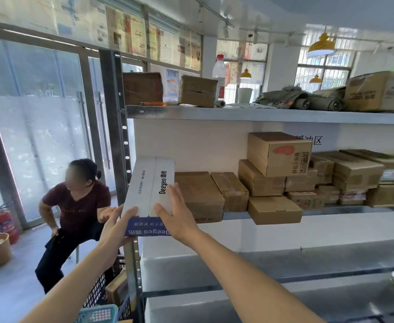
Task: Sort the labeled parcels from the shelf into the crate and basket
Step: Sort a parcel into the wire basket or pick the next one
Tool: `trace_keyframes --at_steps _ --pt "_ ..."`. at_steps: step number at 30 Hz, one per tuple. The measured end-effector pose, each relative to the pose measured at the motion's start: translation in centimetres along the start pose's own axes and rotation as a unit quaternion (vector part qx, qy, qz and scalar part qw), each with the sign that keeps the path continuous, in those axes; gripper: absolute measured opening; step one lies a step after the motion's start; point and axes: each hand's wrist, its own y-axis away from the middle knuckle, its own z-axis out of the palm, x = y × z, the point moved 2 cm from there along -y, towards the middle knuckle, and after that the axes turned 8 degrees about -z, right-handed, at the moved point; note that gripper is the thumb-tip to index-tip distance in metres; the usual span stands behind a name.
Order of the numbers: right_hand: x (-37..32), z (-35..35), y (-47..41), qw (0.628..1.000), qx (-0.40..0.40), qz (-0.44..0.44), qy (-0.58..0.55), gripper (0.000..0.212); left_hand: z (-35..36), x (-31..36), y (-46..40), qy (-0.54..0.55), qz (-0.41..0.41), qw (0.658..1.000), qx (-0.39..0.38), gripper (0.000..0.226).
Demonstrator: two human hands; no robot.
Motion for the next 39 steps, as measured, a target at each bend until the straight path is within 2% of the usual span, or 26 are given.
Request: trace_keyframes --at_steps 4,8,11,13,15,18,20,24,26,28,30,32,35,39 --pt "-1.6 -2.3 1.7 0.997 0.052 -0.011 -0.053 0.050 1.5 1.8 2.9 -0.017 0.023 0.999 -0.044 0.039" --pt "-3.1 -6.5 4.5 0.996 0.054 -0.012 -0.070 0.035 4.3 3.8 5.7 -0.026 0.028 0.997 -0.074 0.068" --pt "-3.3 -10.7 7.4 0.996 0.063 -0.023 -0.064 0.044 7.6 5.0 8.6 -0.038 0.036 0.992 -0.118 0.096" --pt "-2.9 -13.8 9.5 0.997 0.073 -0.001 -0.036 0.053 10.7 5.6 11.2 -0.064 0.054 0.987 -0.135 0.105" --pt "-2.7 -17.1 11.7 0.995 0.091 0.022 -0.017 0.058 14.5 6.2 14.1 -0.077 0.097 0.984 -0.129 0.099" --pt "-1.8 -22.2 14.7 0.990 0.129 0.047 -0.038 0.054 20.5 7.2 18.3 -0.009 0.117 0.983 -0.142 0.081" --pt "-1.2 -25.6 17.1 0.986 0.154 0.047 -0.052 0.054 24.2 7.3 20.5 0.047 0.106 0.982 -0.151 0.088" --pt "0.7 -32.0 22.5 0.978 0.186 0.060 -0.078 0.047 30.8 6.6 24.3 0.089 0.061 0.978 -0.180 0.082" --pt "0.3 -34.8 25.7 0.971 0.197 0.076 -0.111 0.061 34.1 6.3 26.5 0.069 0.038 0.974 -0.213 0.083" --pt "0.3 -37.5 28.6 0.970 0.213 0.083 -0.085 0.089 37.4 6.0 28.3 0.075 0.042 0.969 -0.234 0.066" --pt "0.4 -40.4 31.2 0.968 0.234 0.087 -0.035 0.094 41.0 5.6 30.2 0.095 0.047 0.959 -0.262 0.061" --pt "0.9 -43.5 33.9 0.961 0.259 0.086 -0.036 0.084 44.7 5.2 32.1 0.140 0.041 0.940 -0.309 0.048" --pt "1.6 -47.7 37.7 0.954 0.280 0.063 -0.084 0.052 50.7 4.3 34.2 0.169 0.007 0.916 -0.365 0.030" --pt "4.4 -53.6 43.0 0.933 0.337 0.075 -0.102 0.045 58.9 3.1 36.6 0.157 0.007 0.895 -0.417 0.027"
